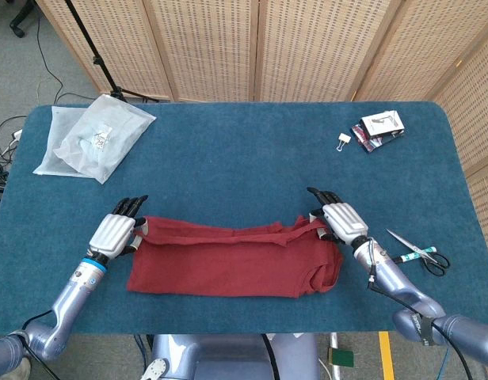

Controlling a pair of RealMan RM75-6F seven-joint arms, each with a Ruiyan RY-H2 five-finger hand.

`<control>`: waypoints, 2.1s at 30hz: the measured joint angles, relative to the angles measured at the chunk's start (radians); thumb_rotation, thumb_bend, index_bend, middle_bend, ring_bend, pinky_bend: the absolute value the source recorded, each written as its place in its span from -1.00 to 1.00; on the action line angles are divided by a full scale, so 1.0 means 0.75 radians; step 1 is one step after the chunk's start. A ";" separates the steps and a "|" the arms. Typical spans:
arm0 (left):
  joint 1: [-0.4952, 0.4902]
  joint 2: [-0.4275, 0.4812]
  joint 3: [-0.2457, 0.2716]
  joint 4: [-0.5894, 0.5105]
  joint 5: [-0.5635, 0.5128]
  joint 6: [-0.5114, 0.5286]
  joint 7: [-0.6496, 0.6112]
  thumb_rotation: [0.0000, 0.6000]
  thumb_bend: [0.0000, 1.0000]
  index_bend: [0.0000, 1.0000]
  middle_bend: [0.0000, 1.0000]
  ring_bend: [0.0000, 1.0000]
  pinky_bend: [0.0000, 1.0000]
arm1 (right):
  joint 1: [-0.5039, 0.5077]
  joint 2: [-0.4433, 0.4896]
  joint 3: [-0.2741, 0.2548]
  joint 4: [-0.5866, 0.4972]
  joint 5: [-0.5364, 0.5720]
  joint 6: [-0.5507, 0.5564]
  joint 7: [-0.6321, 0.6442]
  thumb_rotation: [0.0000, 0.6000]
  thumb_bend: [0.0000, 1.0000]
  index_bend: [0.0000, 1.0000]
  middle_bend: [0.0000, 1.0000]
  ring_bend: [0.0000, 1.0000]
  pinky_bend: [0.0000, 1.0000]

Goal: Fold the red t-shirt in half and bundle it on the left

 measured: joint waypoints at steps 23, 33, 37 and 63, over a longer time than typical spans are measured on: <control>-0.017 -0.046 -0.029 0.036 -0.085 -0.014 0.026 1.00 -0.05 -1.00 -1.00 -1.00 -1.00 | -0.001 -0.046 0.002 0.103 0.032 -0.050 -0.001 1.00 0.55 0.29 -1.00 -1.00 -1.00; 0.001 0.004 -0.036 -0.030 -0.047 0.053 -0.039 1.00 -0.05 -1.00 -1.00 -1.00 -1.00 | -0.009 -0.056 0.006 0.136 0.044 -0.046 -0.020 1.00 0.32 -0.46 -1.00 -1.00 -1.00; 0.010 0.039 -0.041 -0.079 -0.052 0.065 -0.042 1.00 -0.05 -1.00 -1.00 -1.00 -1.00 | -0.012 -0.033 -0.003 0.118 0.087 -0.066 -0.128 1.00 -0.62 -1.00 -1.00 -1.00 -1.00; 0.038 0.190 -0.051 -0.205 -0.075 0.112 0.012 1.00 -0.04 -1.00 -1.00 -1.00 -1.00 | -0.245 0.305 -0.036 -0.417 0.296 0.374 -0.631 1.00 -1.00 -1.00 -1.00 -1.00 -1.00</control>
